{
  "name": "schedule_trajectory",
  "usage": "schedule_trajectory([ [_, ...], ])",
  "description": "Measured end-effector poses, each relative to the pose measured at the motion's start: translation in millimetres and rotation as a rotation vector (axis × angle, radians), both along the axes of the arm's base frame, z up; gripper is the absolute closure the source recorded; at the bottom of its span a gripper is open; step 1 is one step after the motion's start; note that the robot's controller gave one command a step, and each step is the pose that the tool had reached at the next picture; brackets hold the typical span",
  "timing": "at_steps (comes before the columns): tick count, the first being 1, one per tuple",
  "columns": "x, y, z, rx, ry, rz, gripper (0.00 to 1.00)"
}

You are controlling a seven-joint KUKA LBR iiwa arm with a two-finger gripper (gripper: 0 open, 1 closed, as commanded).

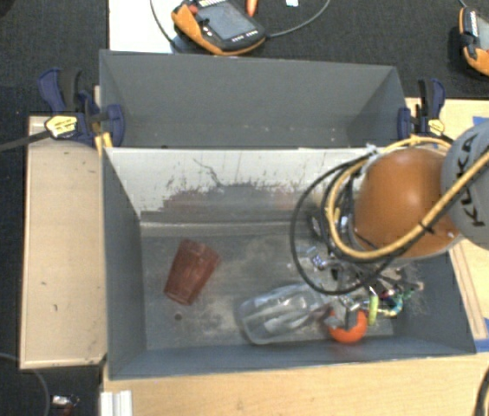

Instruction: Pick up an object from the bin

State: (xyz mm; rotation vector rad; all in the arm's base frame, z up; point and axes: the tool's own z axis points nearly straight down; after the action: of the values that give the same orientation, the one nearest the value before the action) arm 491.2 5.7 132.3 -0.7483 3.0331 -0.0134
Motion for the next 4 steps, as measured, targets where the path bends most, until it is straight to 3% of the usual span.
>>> schedule_trajectory([
  [1, -13.0, 18.3, -23.3, 0.006, 0.011, -0.172, 0.0],
  [2, -7.8, 53.1, -60.1, -0.001, -0.006, 0.078, 0.0],
  [3, -7.8, 92.5, -59.1, 0.002, -0.003, 0.029, 1.0],
  [4, -7.9, 92.5, -58.9, 0.002, -0.003, 0.03, 1.0],
])
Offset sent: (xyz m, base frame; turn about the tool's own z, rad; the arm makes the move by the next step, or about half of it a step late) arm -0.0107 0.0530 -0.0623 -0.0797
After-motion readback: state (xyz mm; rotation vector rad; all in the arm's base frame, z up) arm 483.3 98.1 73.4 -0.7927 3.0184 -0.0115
